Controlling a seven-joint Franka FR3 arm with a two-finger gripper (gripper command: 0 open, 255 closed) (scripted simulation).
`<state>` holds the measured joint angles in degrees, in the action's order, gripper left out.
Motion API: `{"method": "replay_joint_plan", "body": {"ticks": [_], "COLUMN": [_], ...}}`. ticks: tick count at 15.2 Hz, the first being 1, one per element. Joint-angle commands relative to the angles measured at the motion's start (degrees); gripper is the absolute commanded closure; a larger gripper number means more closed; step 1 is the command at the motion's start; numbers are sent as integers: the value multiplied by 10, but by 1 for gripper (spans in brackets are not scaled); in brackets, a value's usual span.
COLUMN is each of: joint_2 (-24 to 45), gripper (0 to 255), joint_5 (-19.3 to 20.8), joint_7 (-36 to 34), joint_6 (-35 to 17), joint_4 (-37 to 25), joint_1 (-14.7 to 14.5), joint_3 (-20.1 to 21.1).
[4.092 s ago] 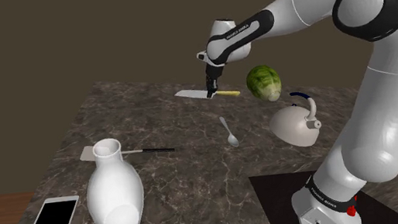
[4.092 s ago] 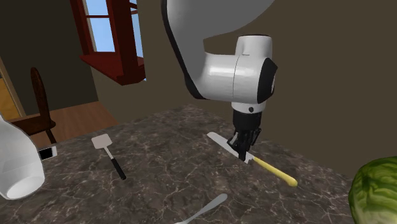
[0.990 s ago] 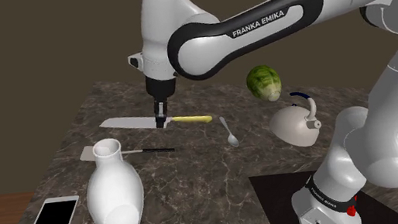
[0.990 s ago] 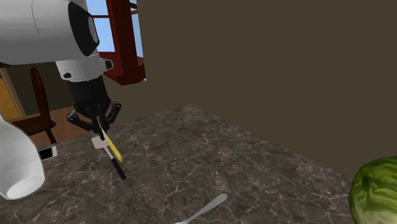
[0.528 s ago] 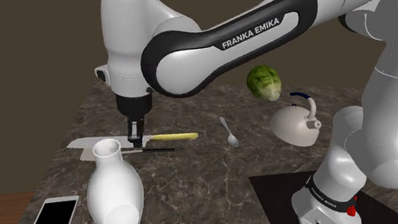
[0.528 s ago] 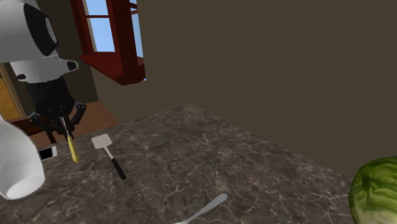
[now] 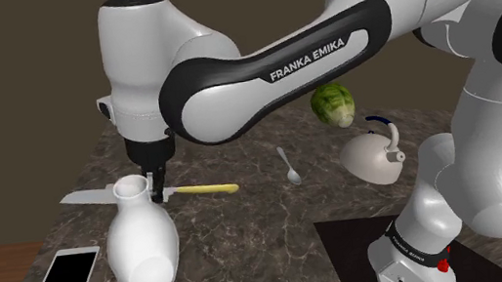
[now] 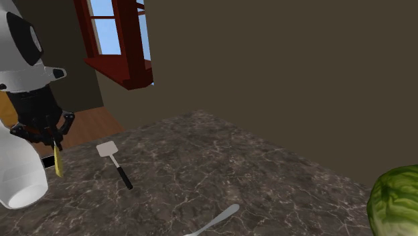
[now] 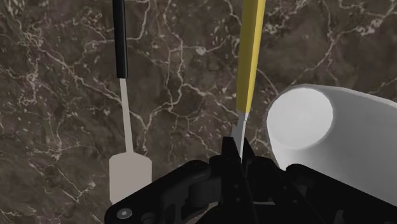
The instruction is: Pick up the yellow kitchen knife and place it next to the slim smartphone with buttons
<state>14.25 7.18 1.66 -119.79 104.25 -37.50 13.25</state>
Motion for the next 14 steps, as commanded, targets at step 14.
{"method": "replay_joint_plan", "body": {"ticks": [14], "joint_2": [60], "gripper": [255], "joint_5": [19], "joint_7": [-16], "joint_6": [-97], "joint_4": [49], "joint_1": [-11], "joint_3": [-11]}}
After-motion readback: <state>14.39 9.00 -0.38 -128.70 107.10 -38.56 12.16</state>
